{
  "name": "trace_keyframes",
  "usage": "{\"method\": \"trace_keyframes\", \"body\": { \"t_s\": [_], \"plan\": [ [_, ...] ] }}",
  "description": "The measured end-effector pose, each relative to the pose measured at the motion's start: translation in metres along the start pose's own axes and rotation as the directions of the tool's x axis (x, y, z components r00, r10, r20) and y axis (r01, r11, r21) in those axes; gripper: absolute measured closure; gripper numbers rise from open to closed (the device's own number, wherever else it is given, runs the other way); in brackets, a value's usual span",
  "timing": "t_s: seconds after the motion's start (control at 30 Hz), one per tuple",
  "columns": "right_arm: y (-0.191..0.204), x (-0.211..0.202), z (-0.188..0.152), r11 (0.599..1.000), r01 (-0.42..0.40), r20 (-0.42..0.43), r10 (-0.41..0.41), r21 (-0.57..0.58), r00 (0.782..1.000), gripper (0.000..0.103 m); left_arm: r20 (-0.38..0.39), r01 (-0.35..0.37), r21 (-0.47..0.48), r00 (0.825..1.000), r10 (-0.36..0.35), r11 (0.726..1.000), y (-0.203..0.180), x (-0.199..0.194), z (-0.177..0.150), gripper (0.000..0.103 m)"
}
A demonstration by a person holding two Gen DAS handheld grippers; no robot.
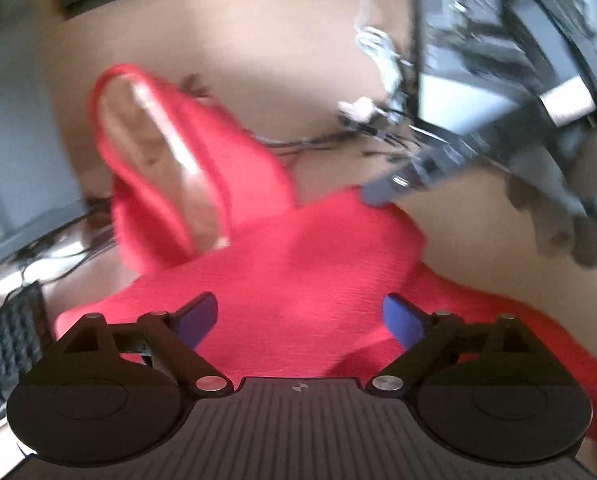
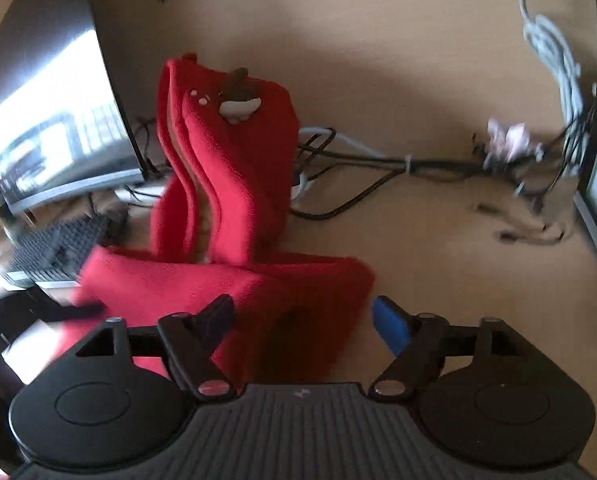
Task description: Fold clothes
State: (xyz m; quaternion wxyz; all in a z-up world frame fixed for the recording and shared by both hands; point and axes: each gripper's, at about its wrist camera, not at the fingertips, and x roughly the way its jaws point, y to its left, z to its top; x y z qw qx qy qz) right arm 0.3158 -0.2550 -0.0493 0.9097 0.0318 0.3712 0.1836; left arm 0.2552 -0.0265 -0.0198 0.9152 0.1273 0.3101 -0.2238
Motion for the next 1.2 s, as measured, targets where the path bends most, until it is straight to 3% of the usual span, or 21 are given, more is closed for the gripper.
{"method": "trace_keyframes", "body": {
  "t_s": [0.13, 0.2, 0.3, 0.43, 0.63, 0.87, 0.97, 1.07, 1.2],
  "plan": [
    [0.018, 0.021, -0.006, 0.978, 0.13, -0.002, -0.132, -0.162, 0.991, 0.02, -0.062, -0.038, -0.138, 0.998, 0.03, 0.99, 0.037, 0.015, -0.007, 0.009],
    [0.026, 0.031, -0.009, 0.951, 0.193, 0.005, -0.197, -0.241, 0.98, 0.018, -0.119, -0.045, -0.232, 0.993, 0.017, 0.972, 0.056, 0.028, -0.015, 0.009],
    [0.034, 0.037, -0.015, 0.921, 0.249, 0.033, -0.251, -0.3, 0.967, 0.016, -0.127, -0.056, -0.277, 0.992, 0.021, 0.959, 0.065, 0.028, -0.019, 0.009],
    [0.033, 0.007, -0.015, 0.95, 0.2, 0.06, -0.191, -0.24, 0.98, 0.015, -0.089, -0.093, -0.205, 0.993, 0.076, 0.974, 0.055, 0.005, -0.017, 0.009],
    [0.049, -0.049, -0.037, 0.957, 0.17, 0.099, -0.15, -0.236, 0.984, 0.001, -0.001, -0.107, -0.128, 0.994, 0.108, 0.986, 0.044, -0.056, -0.035, 0.006],
    [0.086, -0.1, -0.089, 0.92, 0.143, 0.036, -0.14, -0.364, 0.99, 0.0, -0.069, -0.137, -0.08, 0.989, 0.131, 0.987, 0.043, -0.112, -0.084, 0.004],
    [0.097, -0.113, -0.108, 0.937, 0.121, 0.004, -0.127, -0.328, 0.992, 0.0, -0.096, -0.137, -0.096, 0.987, 0.128, 0.986, 0.05, -0.127, -0.101, 0.003],
    [0.113, -0.12, -0.128, 0.955, 0.047, -0.048, -0.064, -0.293, 0.997, 0.0, -0.118, -0.14, -0.125, 0.985, 0.125, 0.982, 0.061, -0.139, -0.112, 0.003],
    [0.147, -0.127, -0.158, 0.915, -0.048, -0.116, 0.001, -0.401, 0.993, 0.0, -0.14, -0.169, -0.179, 0.979, 0.145, 0.969, 0.074, -0.149, -0.119, 0.003]
  ]
}}
